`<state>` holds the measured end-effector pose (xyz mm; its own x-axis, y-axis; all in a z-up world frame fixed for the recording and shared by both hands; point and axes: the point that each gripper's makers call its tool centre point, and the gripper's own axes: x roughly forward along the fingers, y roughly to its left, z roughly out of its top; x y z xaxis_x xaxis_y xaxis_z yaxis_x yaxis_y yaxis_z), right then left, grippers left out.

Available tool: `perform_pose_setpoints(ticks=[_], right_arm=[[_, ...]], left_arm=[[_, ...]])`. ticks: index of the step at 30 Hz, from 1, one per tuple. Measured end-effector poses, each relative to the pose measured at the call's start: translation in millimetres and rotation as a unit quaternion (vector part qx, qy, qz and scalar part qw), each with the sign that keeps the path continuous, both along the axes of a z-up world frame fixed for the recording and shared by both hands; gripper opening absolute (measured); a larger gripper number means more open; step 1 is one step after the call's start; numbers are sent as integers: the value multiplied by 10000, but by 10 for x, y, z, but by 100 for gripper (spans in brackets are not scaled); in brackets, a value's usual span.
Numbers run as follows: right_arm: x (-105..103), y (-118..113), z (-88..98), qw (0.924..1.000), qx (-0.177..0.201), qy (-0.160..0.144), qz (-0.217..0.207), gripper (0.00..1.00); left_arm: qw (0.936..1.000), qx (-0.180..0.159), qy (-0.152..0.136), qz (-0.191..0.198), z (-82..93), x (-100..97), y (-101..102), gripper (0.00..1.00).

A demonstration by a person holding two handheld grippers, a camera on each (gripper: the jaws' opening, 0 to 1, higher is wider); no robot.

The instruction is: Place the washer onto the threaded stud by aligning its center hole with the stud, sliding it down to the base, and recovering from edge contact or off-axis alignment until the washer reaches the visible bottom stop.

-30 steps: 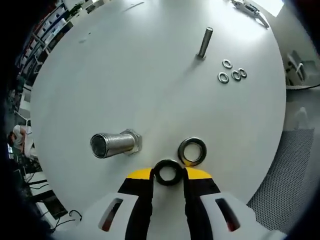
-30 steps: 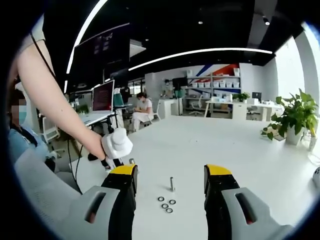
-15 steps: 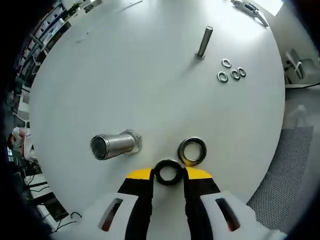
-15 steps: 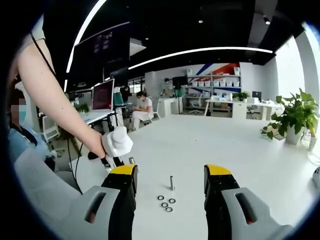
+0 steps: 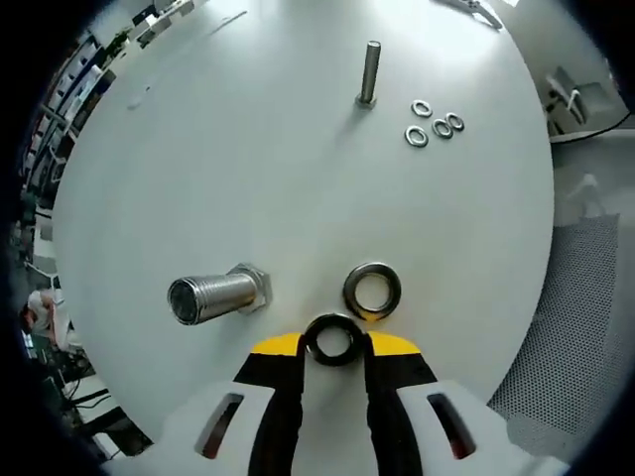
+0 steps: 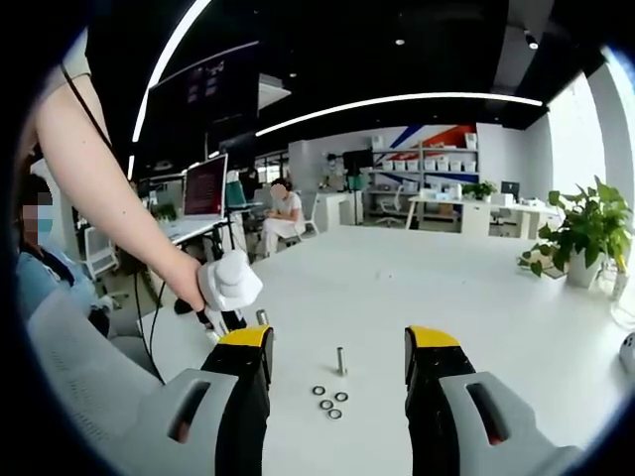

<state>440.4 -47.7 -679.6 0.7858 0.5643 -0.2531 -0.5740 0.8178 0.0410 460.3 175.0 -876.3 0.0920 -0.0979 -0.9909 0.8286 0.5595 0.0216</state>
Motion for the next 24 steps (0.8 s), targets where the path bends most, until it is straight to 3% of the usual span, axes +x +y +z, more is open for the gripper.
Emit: perform_pose_setpoints(ticks=[24], right_arm=[[6, -17, -3, 10000, 1, 27, -32, 55]], left_arm=[[9996, -99, -281, 12, 102, -2, 74, 20]])
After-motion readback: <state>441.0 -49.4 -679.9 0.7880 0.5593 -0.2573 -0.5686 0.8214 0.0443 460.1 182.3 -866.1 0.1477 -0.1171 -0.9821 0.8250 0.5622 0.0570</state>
